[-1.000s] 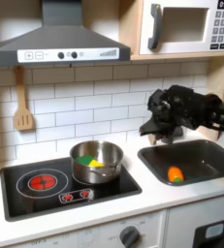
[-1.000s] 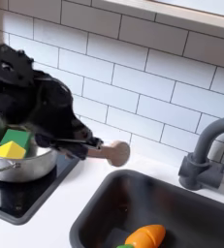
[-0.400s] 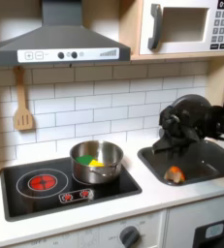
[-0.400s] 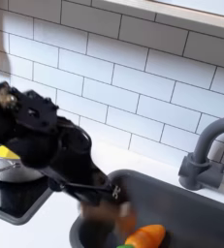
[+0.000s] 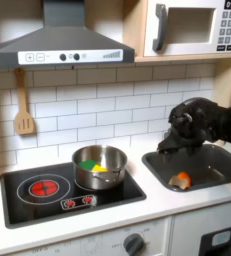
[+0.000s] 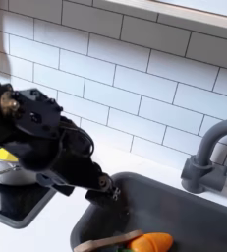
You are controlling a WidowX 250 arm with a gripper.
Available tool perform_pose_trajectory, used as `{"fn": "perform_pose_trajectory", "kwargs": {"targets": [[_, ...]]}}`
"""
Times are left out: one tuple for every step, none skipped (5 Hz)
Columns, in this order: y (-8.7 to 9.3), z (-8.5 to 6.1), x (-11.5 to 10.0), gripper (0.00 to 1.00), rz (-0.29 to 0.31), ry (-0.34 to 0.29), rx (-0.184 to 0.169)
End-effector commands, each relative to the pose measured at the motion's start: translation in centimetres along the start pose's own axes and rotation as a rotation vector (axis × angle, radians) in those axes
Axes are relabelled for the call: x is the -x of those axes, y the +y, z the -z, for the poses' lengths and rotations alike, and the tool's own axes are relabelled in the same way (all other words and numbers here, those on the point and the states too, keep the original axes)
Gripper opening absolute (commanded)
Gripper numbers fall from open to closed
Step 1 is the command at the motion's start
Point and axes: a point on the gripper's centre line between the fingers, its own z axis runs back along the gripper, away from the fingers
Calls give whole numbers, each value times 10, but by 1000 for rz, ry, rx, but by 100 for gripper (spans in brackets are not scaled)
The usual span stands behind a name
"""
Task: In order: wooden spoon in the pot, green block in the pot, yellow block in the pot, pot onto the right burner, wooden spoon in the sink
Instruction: 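Take the wooden spoon out of the pot and put it in the sink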
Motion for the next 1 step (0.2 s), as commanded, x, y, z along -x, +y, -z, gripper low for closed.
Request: {"fn": "perform_pose_trajectory", "kwargs": {"targets": [[0,0,1,100,-2,2,-1]]}}
